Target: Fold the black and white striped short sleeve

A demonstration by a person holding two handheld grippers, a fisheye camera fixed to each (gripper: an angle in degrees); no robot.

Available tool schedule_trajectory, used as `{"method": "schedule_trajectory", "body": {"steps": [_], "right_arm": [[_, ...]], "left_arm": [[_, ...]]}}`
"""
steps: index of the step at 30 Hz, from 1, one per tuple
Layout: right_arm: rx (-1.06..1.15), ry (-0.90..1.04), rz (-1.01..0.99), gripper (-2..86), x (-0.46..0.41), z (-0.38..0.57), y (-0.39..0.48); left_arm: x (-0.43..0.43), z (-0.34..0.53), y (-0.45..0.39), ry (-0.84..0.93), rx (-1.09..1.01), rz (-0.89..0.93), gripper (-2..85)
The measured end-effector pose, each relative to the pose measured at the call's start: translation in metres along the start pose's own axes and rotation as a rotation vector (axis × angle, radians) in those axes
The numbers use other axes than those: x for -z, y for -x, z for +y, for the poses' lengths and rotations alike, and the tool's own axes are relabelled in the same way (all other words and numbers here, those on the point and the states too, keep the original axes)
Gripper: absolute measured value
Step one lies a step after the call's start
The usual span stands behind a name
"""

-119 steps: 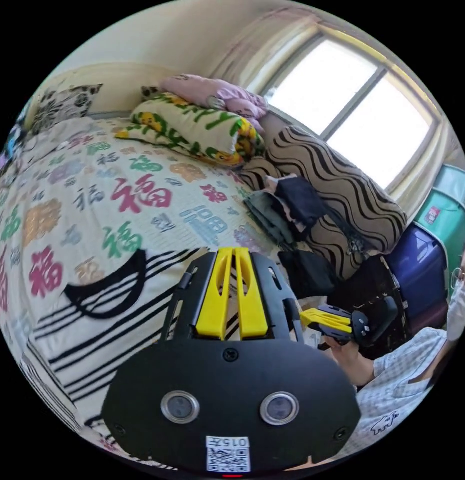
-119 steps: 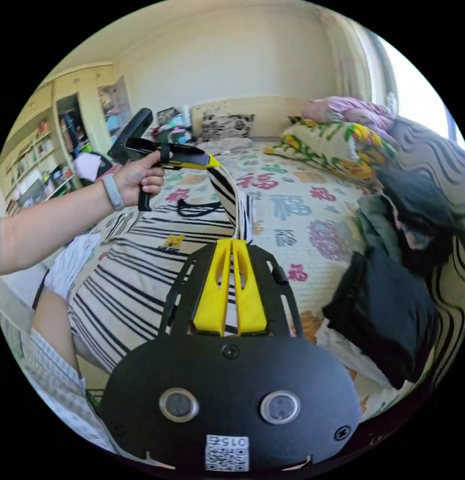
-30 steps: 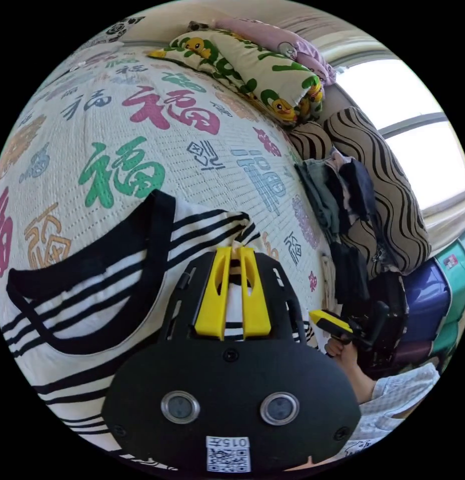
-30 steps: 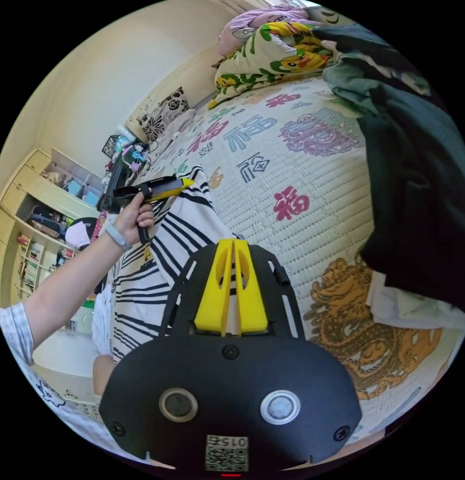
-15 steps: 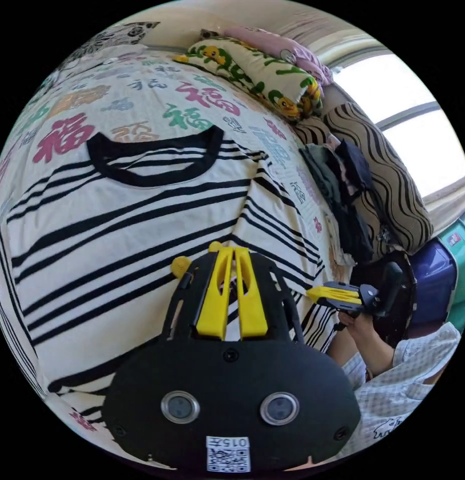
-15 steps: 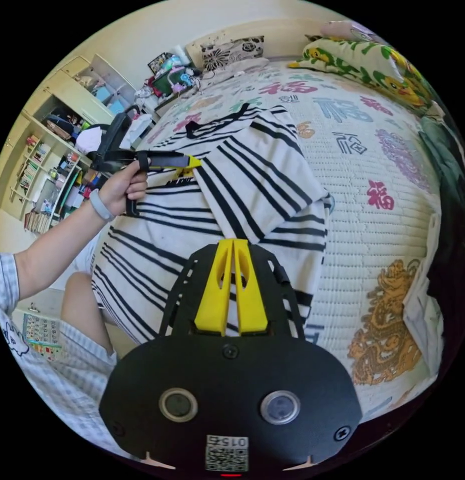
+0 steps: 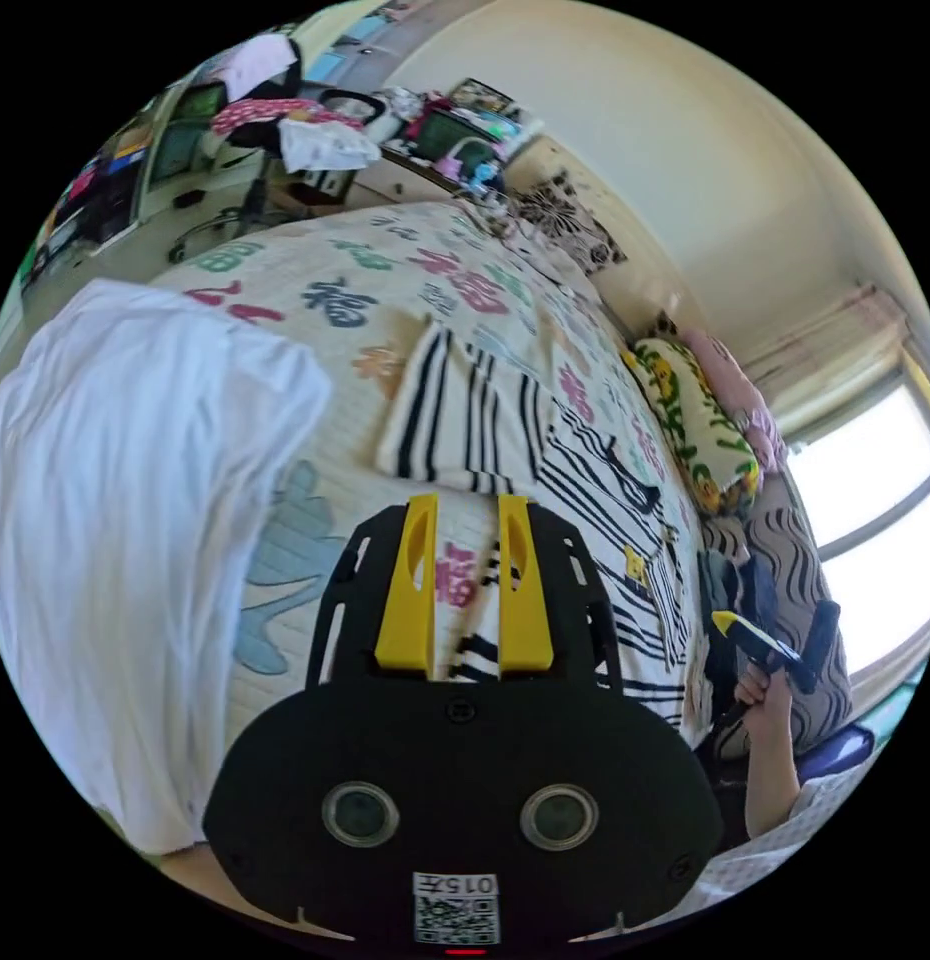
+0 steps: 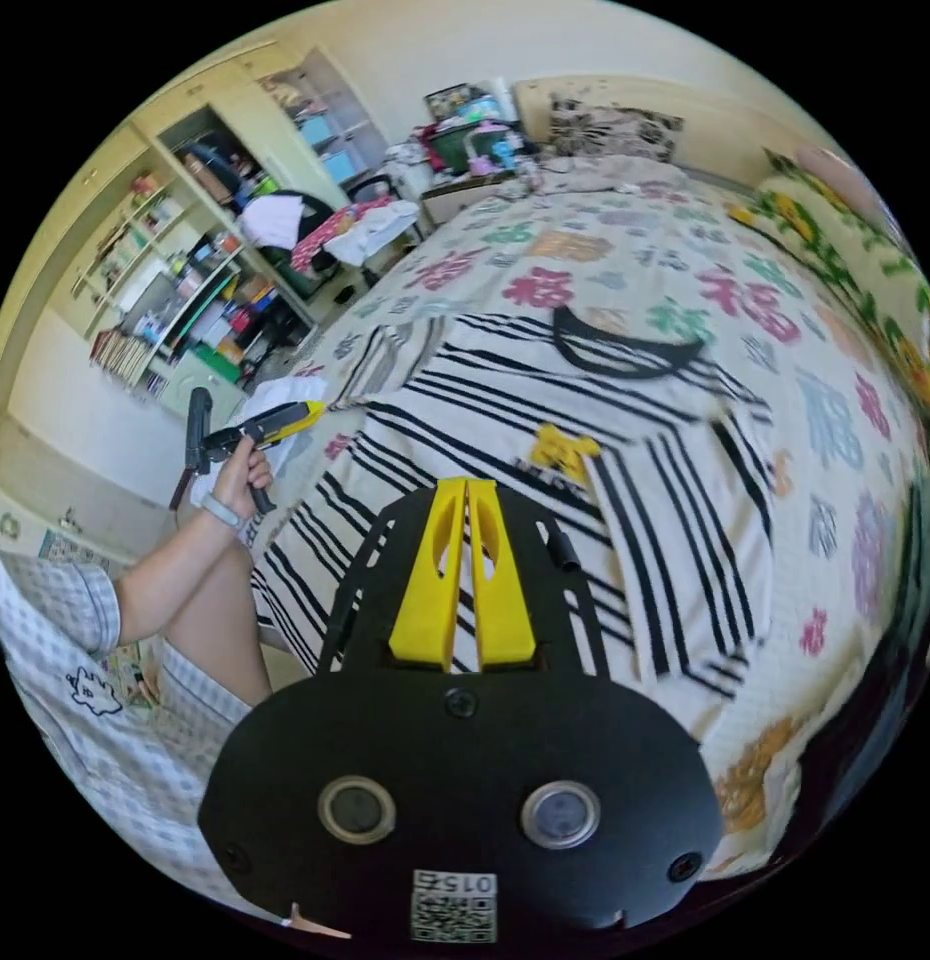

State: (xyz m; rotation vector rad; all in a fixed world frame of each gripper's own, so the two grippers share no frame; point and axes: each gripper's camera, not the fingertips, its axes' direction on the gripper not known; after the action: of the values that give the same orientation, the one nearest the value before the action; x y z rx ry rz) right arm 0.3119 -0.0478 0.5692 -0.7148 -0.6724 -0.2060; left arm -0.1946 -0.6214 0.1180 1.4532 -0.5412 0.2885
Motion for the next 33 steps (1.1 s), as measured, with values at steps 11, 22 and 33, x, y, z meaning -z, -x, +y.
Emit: {"method": "schedule_trajectory", "body": {"steps": [11,22,33], "right_arm": [[0.303,0.074,0.012,2.9,-0.241,-0.193,0.166],[0.248,0.386,0.223,7.7,-0.481,-0.312,0.208],[0.314,0.359,0.285,-0.9,-0.487,-0.336,0.198]], "left_arm": [[0.034,-0.041,0.051,-0.088,0.176,0.125,4.7],[0.077,-0.027,0.054,-0.087,0.341,0.228,2.0],[0.076,-0.009,0.013,-0.103,0.250,0.098,2.7]]}}
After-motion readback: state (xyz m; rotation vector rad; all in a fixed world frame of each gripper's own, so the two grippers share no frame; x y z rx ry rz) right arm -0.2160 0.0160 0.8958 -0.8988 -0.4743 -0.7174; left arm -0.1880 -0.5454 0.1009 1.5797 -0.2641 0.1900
